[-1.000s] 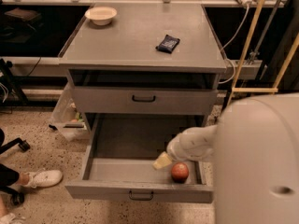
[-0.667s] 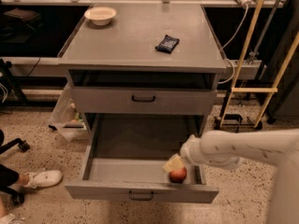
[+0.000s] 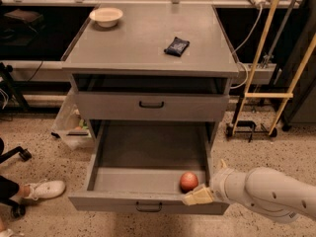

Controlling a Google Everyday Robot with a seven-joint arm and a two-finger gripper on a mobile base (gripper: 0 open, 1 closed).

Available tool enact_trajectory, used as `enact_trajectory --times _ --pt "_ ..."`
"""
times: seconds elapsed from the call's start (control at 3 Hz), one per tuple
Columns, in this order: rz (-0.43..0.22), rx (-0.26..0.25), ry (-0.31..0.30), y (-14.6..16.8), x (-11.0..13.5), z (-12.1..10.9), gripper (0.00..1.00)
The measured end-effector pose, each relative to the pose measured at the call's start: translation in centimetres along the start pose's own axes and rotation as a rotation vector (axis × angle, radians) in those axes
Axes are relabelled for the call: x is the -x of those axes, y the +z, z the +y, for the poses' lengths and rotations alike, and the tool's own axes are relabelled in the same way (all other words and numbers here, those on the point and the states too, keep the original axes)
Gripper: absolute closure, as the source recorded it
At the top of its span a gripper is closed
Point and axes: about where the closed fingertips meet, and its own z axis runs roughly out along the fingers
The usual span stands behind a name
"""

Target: Place apple into middle drawer

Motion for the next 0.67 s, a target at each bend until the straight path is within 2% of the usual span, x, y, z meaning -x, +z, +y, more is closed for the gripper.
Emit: enact_trajectory --times 0.33,0.67 --pt "0.0 0.0 0.0 0.0 0.0 0.0 0.0" --pt "-0.001 0.019 -0.003 -2.6 1.1 -0.5 0.0"
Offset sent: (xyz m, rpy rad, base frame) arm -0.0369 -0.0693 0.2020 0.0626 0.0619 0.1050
